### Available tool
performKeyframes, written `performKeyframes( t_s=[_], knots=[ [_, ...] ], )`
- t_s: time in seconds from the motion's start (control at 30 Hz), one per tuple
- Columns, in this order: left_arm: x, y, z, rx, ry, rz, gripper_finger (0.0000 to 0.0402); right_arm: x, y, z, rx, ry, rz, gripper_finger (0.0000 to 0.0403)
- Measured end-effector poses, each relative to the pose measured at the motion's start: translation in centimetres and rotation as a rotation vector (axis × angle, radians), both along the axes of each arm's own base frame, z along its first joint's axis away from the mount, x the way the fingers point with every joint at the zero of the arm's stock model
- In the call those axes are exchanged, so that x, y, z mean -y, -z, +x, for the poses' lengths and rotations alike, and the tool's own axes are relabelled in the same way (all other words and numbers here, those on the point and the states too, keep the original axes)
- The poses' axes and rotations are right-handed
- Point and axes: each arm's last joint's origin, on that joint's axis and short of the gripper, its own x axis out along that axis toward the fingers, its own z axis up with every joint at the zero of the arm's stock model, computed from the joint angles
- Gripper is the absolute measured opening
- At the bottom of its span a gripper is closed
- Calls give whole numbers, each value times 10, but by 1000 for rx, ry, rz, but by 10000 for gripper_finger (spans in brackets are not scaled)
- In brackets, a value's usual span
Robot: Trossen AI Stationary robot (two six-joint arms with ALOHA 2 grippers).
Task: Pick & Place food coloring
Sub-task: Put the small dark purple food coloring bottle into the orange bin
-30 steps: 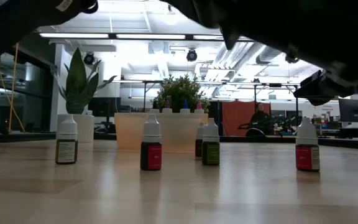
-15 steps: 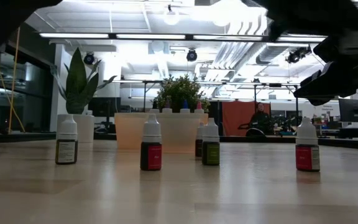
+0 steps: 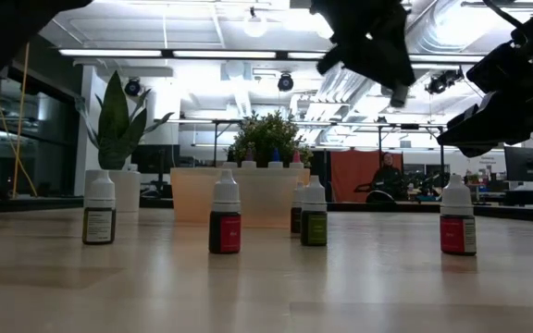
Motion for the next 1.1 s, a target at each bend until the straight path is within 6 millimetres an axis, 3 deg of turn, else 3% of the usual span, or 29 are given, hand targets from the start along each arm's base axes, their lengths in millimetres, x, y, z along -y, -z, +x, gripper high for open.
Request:
performKeyframes(
  t_s=[0.47,0.63,0.73,0.87,1.1],
  knots=[
    [-30,-73,-39,138,-192,39,67,0,0,0,1,0,0,0],
    [-42,-85,-54,246,-224,45,67,0,0,0,0,0,0,0],
    [-49,-74,-68,353,-210,3,67,0,0,0,0,0,0,0],
    [-60,-37,-100,442,-246,-67,67,0,0,0,1,0,0,0],
    [-64,18,-159,386,-392,-58,67,0,0,0,1,0,0,0]
  ],
)
